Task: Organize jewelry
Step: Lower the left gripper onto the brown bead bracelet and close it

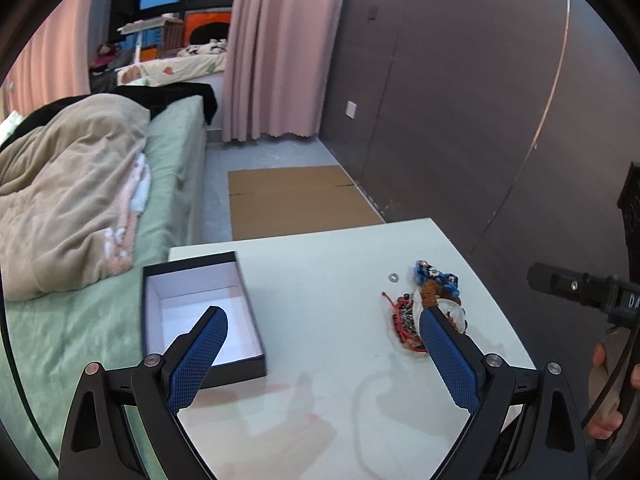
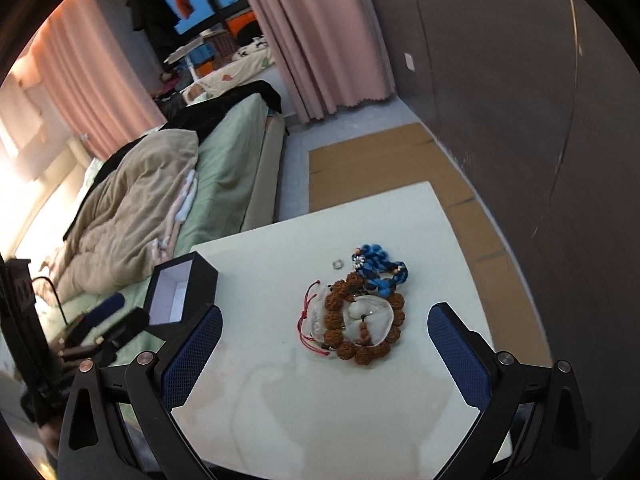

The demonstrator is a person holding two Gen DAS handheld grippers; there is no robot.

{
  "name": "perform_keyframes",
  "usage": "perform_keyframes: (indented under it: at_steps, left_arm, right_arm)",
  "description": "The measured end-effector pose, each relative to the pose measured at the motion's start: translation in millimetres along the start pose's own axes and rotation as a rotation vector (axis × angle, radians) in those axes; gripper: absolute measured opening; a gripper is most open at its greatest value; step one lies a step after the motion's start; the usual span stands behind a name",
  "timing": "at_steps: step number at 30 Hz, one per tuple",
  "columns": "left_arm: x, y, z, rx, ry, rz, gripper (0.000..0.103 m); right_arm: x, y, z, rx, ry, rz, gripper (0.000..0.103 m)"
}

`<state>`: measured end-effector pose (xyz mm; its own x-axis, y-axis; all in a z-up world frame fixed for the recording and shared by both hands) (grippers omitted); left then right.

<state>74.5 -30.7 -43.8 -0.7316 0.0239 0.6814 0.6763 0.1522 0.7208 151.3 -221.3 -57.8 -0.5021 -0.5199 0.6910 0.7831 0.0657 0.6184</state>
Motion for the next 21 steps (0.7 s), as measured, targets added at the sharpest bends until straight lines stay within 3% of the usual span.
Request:
perform_keyframes:
  at_steps: [5,10,13,21]
  left_arm:
    - [-14,3,-16,-0.01,-0.04,0.013,0.096]
    - [-32,5,-37,-0.019,-0.079,0.048,0.074]
    - [-43,2,-53,-0.052,-0.08,0.071,0.061]
    - [-60,-4,-84,-0.076,-0.135,0.108,0.042]
  right_arm:
    - [-1,8,-20,-0.055,-0.007,-0.013,0.103]
    - [-2,14,-40,-0.113,0.002,-0.037,0.103]
    - [-7,14,-50,-0.153,0.013,-0.01,0.094]
    - [-10,18,-76,-0.257,0.04,-0.014,0.09]
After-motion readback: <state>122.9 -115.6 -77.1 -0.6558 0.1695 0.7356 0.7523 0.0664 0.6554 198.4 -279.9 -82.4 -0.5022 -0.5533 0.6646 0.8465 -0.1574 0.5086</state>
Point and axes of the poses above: each gripper's, at about its wrist camera, not at the fingertips, and x roughly against the way its jaws point, z to its left, y to its top, the point moved 5 cm from there along -x, roughly the way its jaws point, and after that the axes turned 3 degrees about y, right-handed, at the moved point
